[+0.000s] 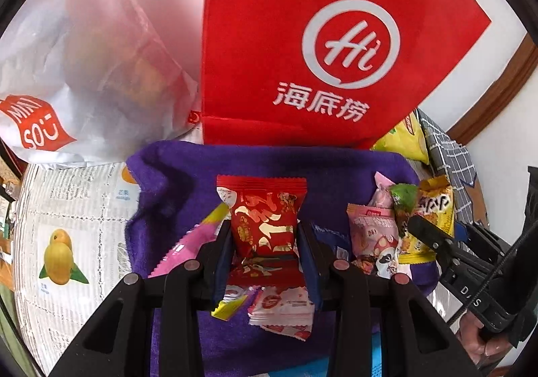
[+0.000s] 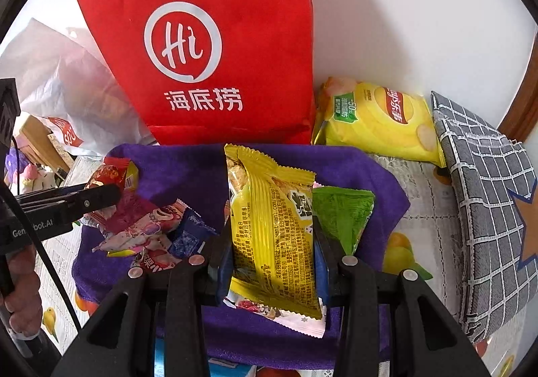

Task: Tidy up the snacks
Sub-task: 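Release the yellow packet with the right tool while the left tool releases the red packet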

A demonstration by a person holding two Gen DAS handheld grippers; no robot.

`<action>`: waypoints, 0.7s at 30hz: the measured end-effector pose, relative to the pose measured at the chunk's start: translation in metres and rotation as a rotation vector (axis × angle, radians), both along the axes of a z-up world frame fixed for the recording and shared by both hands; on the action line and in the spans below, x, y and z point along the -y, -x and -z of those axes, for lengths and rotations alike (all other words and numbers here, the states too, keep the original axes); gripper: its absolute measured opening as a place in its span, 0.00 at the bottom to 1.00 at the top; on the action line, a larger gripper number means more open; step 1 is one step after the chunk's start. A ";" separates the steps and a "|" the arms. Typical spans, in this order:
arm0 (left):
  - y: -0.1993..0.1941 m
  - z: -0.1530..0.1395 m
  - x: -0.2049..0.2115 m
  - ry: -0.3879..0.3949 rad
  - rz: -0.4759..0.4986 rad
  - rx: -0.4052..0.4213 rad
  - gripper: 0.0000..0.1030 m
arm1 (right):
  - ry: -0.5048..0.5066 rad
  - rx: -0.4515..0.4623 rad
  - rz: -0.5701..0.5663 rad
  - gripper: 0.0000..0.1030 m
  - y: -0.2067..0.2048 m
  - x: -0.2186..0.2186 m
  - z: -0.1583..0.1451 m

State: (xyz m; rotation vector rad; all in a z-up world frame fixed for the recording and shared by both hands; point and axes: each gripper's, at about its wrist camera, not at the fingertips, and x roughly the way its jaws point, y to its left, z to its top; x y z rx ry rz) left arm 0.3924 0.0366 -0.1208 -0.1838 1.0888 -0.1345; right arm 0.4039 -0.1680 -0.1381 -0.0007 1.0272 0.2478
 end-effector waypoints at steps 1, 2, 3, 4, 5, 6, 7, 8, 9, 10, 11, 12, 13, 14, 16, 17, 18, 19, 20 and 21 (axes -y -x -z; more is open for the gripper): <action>0.000 0.001 0.002 -0.006 0.004 0.001 0.35 | -0.001 -0.004 0.002 0.38 0.000 0.000 0.001; 0.001 0.001 0.003 -0.013 0.007 0.002 0.35 | -0.003 -0.007 0.003 0.38 0.000 -0.001 0.001; 0.001 0.001 0.005 -0.019 0.010 0.002 0.35 | -0.004 -0.009 0.001 0.38 0.000 -0.001 0.002; 0.001 0.001 0.006 -0.020 0.015 0.002 0.35 | -0.004 -0.011 -0.001 0.38 -0.001 -0.002 0.002; 0.001 0.001 0.006 -0.021 0.019 0.002 0.35 | -0.002 -0.012 -0.002 0.38 -0.001 -0.002 0.003; 0.000 0.002 0.007 -0.024 0.022 0.000 0.35 | 0.001 -0.015 -0.003 0.38 -0.001 -0.003 0.003; 0.000 0.003 0.008 -0.026 0.024 -0.002 0.35 | 0.003 -0.017 -0.003 0.38 -0.002 -0.003 0.004; 0.000 0.003 0.008 -0.027 0.027 -0.002 0.35 | 0.004 -0.020 -0.003 0.38 -0.002 -0.004 0.004; 0.000 0.003 0.008 -0.028 0.029 -0.002 0.35 | 0.006 -0.023 -0.005 0.38 -0.003 -0.005 0.005; 0.000 0.003 0.008 -0.028 0.031 -0.002 0.35 | 0.009 -0.024 -0.006 0.38 -0.003 -0.006 0.006; 0.000 0.003 0.008 -0.026 0.030 -0.003 0.35 | 0.013 -0.025 -0.006 0.38 -0.003 -0.006 0.006; 0.000 0.003 0.008 -0.025 0.028 -0.003 0.35 | 0.018 -0.024 -0.006 0.39 -0.003 -0.007 0.006; 0.000 0.003 0.008 -0.026 0.029 -0.002 0.35 | 0.021 -0.021 -0.007 0.39 -0.003 -0.008 0.006; 0.000 0.004 0.009 -0.027 0.029 -0.004 0.35 | 0.020 -0.016 -0.010 0.39 -0.002 -0.009 0.006; 0.000 0.004 0.009 -0.029 0.031 -0.003 0.35 | 0.023 -0.016 -0.014 0.39 -0.002 -0.010 0.006; 0.000 0.005 0.009 -0.030 0.032 -0.004 0.35 | 0.024 -0.016 -0.013 0.39 -0.001 -0.010 0.006; 0.000 0.005 0.009 -0.031 0.033 -0.005 0.35 | 0.025 -0.015 -0.013 0.39 -0.001 -0.010 0.006; -0.001 0.006 0.010 -0.032 0.035 -0.006 0.35 | 0.025 -0.015 -0.012 0.39 -0.001 -0.010 0.006; -0.001 0.006 0.010 -0.032 0.037 -0.007 0.35 | 0.025 -0.015 -0.011 0.39 -0.001 -0.010 0.006; -0.001 0.006 0.011 -0.033 0.037 -0.007 0.36 | 0.026 -0.014 -0.010 0.40 -0.001 -0.009 0.005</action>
